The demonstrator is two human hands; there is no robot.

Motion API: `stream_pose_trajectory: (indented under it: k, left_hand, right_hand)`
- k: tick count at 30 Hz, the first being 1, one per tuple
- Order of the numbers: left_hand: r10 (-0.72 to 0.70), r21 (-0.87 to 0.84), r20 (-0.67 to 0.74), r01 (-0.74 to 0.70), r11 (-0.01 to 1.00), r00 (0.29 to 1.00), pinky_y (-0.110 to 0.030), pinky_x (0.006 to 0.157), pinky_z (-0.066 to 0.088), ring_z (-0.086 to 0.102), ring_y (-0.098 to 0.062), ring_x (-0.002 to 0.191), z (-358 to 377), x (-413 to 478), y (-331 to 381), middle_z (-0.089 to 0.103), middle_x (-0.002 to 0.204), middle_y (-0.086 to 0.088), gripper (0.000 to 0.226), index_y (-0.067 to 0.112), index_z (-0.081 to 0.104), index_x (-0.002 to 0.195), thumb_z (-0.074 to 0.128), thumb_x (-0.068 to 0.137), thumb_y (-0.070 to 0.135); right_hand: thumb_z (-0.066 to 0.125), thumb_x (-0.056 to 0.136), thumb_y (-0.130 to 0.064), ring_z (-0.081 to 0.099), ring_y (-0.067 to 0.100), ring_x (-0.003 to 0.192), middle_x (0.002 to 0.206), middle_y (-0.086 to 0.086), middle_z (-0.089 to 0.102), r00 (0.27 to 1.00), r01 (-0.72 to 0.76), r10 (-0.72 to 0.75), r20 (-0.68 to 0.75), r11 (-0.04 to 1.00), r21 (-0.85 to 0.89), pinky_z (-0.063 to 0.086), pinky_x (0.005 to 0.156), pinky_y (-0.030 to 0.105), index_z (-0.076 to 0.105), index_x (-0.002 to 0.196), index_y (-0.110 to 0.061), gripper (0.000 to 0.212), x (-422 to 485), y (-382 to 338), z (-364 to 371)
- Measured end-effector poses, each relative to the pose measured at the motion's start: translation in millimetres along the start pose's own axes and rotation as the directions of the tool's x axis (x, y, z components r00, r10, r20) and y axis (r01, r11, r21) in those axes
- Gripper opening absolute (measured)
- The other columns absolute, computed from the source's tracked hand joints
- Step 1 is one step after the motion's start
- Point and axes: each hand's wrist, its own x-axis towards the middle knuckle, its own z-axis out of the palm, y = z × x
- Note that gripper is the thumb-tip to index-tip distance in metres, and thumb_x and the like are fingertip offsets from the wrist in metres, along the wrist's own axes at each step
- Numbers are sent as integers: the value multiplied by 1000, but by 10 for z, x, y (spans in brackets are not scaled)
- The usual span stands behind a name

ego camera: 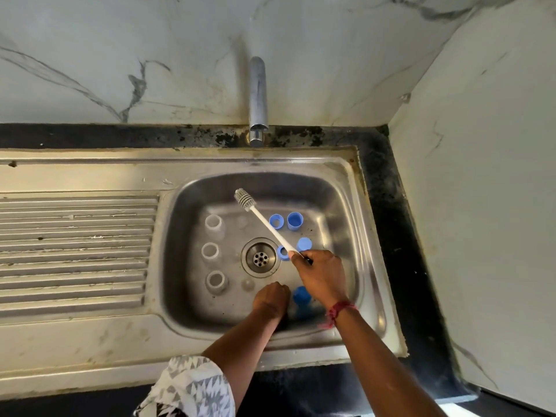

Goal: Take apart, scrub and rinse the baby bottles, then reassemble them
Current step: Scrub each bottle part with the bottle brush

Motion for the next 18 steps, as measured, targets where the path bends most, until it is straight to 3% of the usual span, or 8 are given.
stream_pose_trajectory:
  k: [5,8,10,12,13,15,17,18]
  left_hand:
    - [-37,-59,-16,36,998,999,-38,96,47,55,-33,123,-90,-72,4,57,132,-17,33,3,57,126,57,95,14]
    - [-116,-229,-60,99,968,991,-33,79,50,64,-26,104,-228,-132,-44,67,109,-9,29,10,64,107,64,89,34]
    - [-218,-428,-102,154,890,971,-32,70,50,63,-19,80,-304,-207,-78,65,81,-3,25,16,61,79,59,88,39]
    - [-293,-619,-104,169,767,950,-37,71,53,62,-20,74,-368,-298,-103,64,75,-5,31,13,61,74,54,90,39]
    - [-331,-737,-70,175,653,941,-38,73,56,64,-22,77,-380,-338,-112,67,81,-8,30,12,65,82,54,92,39]
    - [-383,-960,78,174,222,920,-35,65,61,65,-23,77,-407,-448,-148,67,89,-10,32,13,65,100,56,93,43]
    - [-328,-976,144,79,-205,933,-32,59,58,60,-20,71,-463,-557,-234,65,85,-11,37,10,63,105,54,96,45]
    - [-300,-943,128,22,-332,945,-31,58,56,59,-19,69,-502,-600,-289,65,80,-10,36,9,64,102,52,97,43]
  right_hand:
    - [59,92,-49,42,9,47,49,-2,50,1000,10,-10,-10,998,62,36,49,25,63,64,-11,48,-67,60,11]
    - [60,92,-48,42,9,47,47,-5,48,1000,9,-8,-15,997,72,39,52,30,62,61,-14,46,-84,56,-11]
    - [60,92,-48,42,9,47,45,-8,46,1000,12,-9,-27,996,89,38,52,31,62,59,-19,44,-110,29,-42]
    - [60,93,-47,42,9,48,45,-8,46,999,15,-11,-44,996,92,37,51,29,61,56,-27,42,-158,9,-76]
    - [59,93,-46,43,10,48,45,-7,47,998,17,-11,-55,995,95,36,51,29,58,53,-32,42,-190,14,-94]
    - [60,93,-45,43,10,47,45,-6,48,997,32,-23,-75,992,121,36,50,28,55,51,-38,43,-271,19,-137]
    - [60,93,-44,43,10,47,42,-10,47,995,46,-33,-92,989,144,36,50,26,55,50,-38,44,-350,29,-162]
    - [60,93,-44,44,11,47,40,-12,46,994,50,-36,-101,989,137,36,50,26,56,51,-35,44,-374,38,-163]
